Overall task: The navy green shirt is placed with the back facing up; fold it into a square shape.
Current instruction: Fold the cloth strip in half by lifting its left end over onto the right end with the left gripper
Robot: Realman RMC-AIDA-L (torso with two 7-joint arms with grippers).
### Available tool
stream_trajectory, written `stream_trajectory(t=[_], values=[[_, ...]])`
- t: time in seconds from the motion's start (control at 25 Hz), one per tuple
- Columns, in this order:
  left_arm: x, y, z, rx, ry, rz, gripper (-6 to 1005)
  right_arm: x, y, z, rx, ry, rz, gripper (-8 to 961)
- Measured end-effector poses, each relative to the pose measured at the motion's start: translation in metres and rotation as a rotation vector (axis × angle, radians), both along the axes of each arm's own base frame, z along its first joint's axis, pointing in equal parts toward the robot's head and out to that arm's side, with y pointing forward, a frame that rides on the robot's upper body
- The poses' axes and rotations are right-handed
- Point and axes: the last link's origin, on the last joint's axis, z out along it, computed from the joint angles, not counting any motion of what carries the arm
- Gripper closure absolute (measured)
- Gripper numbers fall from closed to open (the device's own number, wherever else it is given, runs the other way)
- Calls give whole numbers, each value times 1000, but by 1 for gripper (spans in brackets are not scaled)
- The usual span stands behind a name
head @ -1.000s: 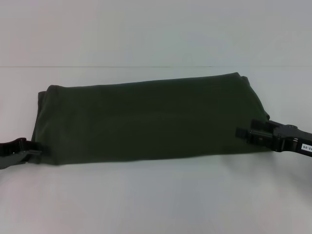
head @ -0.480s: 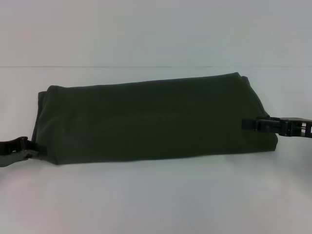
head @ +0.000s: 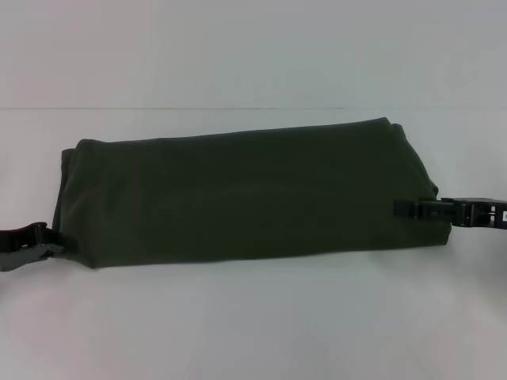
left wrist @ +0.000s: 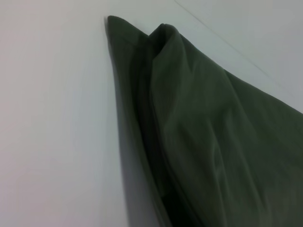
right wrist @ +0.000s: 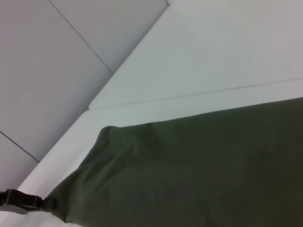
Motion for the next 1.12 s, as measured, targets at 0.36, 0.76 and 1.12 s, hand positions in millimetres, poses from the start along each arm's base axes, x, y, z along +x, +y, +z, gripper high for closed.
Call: stream_trajectory(t=[0.36,0.76,1.12], values=[[-1,-2,-1,0,-4,9,966,0,2,-2,2,-14,-6,49],[0,-1,2,-7,-2,4,966,17,16,22,-92,-92,-307,60],[4,3,6,-11,10,-22,965,5,39,43,-178,-276,-458,70]])
